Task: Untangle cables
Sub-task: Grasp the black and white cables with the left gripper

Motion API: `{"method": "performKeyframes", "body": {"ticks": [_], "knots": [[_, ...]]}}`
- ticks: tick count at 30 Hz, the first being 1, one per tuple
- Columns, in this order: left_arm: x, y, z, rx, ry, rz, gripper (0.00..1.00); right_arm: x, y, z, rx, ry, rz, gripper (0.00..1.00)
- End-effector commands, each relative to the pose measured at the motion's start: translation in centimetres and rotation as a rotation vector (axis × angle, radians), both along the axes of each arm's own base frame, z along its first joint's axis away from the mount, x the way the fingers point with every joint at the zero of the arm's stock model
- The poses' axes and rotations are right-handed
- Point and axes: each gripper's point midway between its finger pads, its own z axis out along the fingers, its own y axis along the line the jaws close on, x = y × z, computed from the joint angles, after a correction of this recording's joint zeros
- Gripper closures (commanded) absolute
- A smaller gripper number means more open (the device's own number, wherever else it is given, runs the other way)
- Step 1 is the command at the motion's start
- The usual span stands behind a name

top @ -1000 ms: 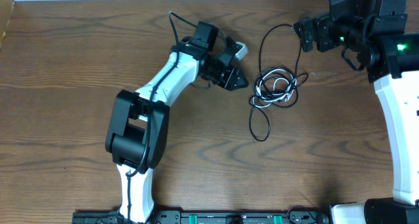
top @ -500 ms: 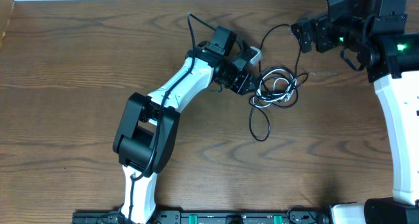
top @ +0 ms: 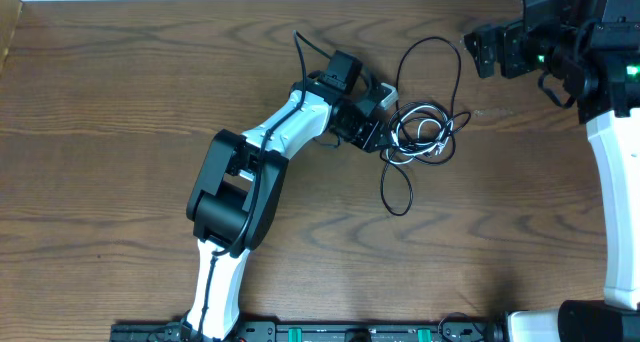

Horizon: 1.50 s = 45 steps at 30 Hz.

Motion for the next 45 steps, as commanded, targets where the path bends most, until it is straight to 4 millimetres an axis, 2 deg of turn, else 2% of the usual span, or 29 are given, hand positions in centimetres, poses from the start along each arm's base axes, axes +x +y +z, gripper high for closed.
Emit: {"method": "performKeyframes", "body": {"ticks": [1, 10, 17, 24, 29, 31, 35, 41, 45], "knots": [[0.0, -0.9, 0.9, -0.035, 0.001, -0.011, 0.64, -0.2, 0.3, 1.4, 0.002, -0.038, 0.025, 0.01], [-0.6, -2.6, 1.5, -0.075, -0.007, -0.036, 0.64, -0.3, 0.6, 1.4, 0.013, -0.035, 0.039, 0.01], [-0.3, -2.7, 1.4, -0.069, -0.015, -0.024, 0.64, -0.5, 1.0, 1.4, 0.03, -0.033, 0.06, 0.01], [-0.4, -2.7, 0.5, -0.035, -0.016, -0.016, 0.63, -0.8, 1.3, 1.3, 0.042, -0.02, 0.074, 0.01], [-0.8, -2.8, -1.3, 0.005, 0.021, 0.007, 0.63, -0.9, 1.4, 1.4, 0.042, -0.023, 0.075, 0.01], [-0.3, -2.3, -2.1, 0.064, 0.008, 0.051, 0.69, -1.0, 1.4, 1.5, 0.042, -0.026, 0.075, 0.04], [-0.2, -2.2, -2.4, 0.09, -0.007, 0.059, 0.92, -1.1, 1.3, 1.8, 0.042, -0.032, 0.075, 0.07], [-0.4, -1.6, -2.6, 0.106, 0.017, 0.068, 0.93, -1.1, 1.4, 1.8, 0.042, -0.032, 0.075, 0.11], [0.7, -0.5, -1.4, 0.094, 0.0, 0.098, 0.92, -1.1, 1.3, 1.8, 0.041, -0.031, 0.074, 0.11]]}}
